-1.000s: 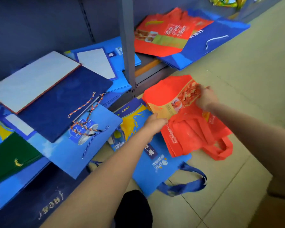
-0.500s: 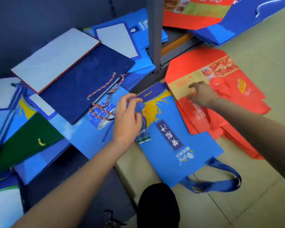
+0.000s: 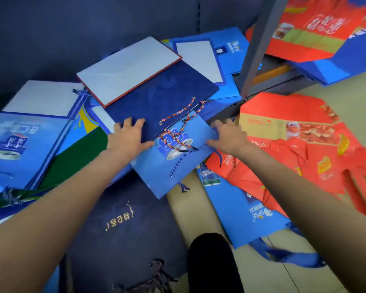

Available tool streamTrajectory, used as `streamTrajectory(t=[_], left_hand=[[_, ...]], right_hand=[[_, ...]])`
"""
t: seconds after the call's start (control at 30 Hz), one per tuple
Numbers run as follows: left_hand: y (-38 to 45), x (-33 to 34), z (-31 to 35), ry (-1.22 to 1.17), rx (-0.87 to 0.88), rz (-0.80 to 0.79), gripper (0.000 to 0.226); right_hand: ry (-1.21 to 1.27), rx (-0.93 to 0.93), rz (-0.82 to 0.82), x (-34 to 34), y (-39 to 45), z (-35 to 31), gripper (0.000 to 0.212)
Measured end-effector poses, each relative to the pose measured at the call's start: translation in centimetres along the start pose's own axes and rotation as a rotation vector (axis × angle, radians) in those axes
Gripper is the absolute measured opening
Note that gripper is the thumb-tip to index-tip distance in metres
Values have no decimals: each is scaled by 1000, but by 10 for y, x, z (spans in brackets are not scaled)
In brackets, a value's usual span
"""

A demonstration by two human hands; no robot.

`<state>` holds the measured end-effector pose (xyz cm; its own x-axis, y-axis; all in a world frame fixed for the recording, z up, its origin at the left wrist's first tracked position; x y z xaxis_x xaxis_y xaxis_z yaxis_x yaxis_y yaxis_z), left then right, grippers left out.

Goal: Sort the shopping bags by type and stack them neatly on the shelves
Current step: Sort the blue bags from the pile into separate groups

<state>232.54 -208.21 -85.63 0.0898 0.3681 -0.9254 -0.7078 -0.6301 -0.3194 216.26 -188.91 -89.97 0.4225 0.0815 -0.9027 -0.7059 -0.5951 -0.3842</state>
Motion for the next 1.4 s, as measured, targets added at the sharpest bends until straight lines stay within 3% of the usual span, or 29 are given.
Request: streamTrajectory(t=[0.1,0.17,0.37,0.5,0.6,0.77,0.93,1.0,1.17,1.3,1.4], left_hand=[[-2,3,7,-22,-56,17,73],[-9,9,21,-15,-35,97,70],[-43,57,93,145,289,73,82],[-62,68,129,174,574,192,70],[-72,82,148,177,709,203,64],[-65,109,166,92,577,85,62],[-61,125,175,174,508,15,62],[-60,121,174,190,520,19,66],[-66,87,154,112,596,207,66],[-66,59,101,83,503,255,70],[-68,47,59,57,418,198,77]], right_hand=[[18,139,-39,35,-17,47,71],[-37,67,-145,56,-30,57,83],[-397,-130,-155,78,-33,43,97],[-615,-196,-196,83,-26,44,77],[-712,-301,-125,78,-42,65,63],[-732,-476,-9,52,-70,129,58],[-748,-453,-122,46,-87,180,35],[-672,-383,-74,42,-86,182,31],[-141,-196,176,15,-66,157,22],[220,-147,319,-19,-48,99,20],[365,-161,303,-34,-31,43,27]])
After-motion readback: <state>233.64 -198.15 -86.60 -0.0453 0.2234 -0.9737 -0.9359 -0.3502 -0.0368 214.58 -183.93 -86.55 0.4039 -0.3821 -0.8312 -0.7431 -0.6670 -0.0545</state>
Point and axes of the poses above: each hand's wrist, its own y-axis towards the middle knuckle, its own x-axis out of the palm, z = x × y, the point moved 6 cm from there along y, towards the middle knuckle, and after that the axes turned 11 degrees about -y, right-handed, at the moved point
